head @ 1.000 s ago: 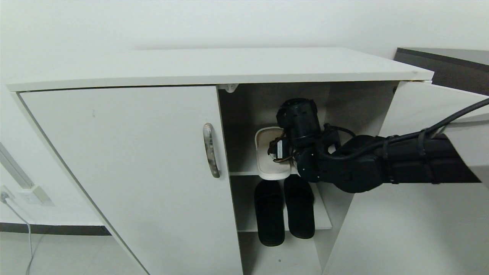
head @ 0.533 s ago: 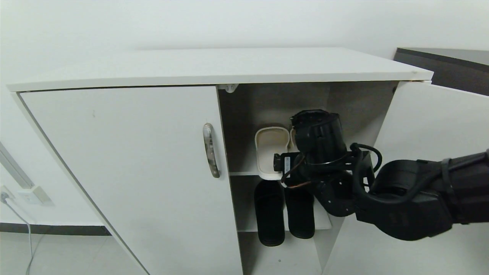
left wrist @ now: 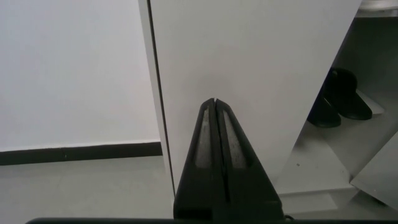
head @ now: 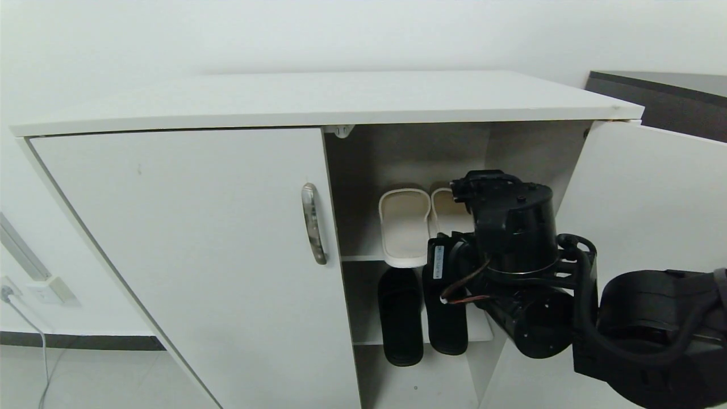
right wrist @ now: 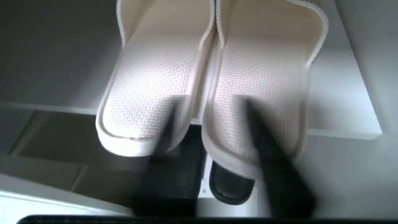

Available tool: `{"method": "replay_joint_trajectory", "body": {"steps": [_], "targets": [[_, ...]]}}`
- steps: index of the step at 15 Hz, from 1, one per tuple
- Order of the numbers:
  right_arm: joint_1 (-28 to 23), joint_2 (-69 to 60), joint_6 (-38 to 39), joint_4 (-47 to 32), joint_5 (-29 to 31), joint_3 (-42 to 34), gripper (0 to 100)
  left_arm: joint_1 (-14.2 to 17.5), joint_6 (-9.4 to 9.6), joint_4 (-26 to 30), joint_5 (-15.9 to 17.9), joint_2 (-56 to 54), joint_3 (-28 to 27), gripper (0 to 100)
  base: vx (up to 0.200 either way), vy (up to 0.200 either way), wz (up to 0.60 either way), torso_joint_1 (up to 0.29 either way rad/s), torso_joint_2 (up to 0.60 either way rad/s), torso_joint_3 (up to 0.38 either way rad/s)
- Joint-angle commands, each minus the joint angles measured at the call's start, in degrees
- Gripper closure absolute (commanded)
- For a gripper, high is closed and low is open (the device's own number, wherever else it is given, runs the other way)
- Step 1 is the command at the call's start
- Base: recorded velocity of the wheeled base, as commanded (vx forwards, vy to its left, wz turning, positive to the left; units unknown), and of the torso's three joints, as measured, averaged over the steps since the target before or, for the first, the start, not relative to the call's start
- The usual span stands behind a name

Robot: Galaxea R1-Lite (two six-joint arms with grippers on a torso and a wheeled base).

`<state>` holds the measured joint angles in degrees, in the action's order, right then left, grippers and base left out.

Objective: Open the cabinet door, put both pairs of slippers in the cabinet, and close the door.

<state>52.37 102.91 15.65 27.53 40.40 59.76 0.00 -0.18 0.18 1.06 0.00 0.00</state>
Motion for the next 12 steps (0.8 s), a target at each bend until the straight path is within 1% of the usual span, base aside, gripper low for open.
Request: {"method": "replay_joint_trajectory", "body": {"steps": [1,12], "targets": [[0.5,-1.1,0.0,0.1,0.0,-0.4,100,0.0,0.01,0.0,0.0,0.0,0.0,100,0.0,0.0,0.0,0.0,0.0,0.0],[1.2,-1.0,-0.1,0.0,-0.1,-0.9,100,0.0,-0.08,0.0,0.0,0.0,0.0,100,0.0,0.0,0.0,0.0,0.0,0.0]]}}
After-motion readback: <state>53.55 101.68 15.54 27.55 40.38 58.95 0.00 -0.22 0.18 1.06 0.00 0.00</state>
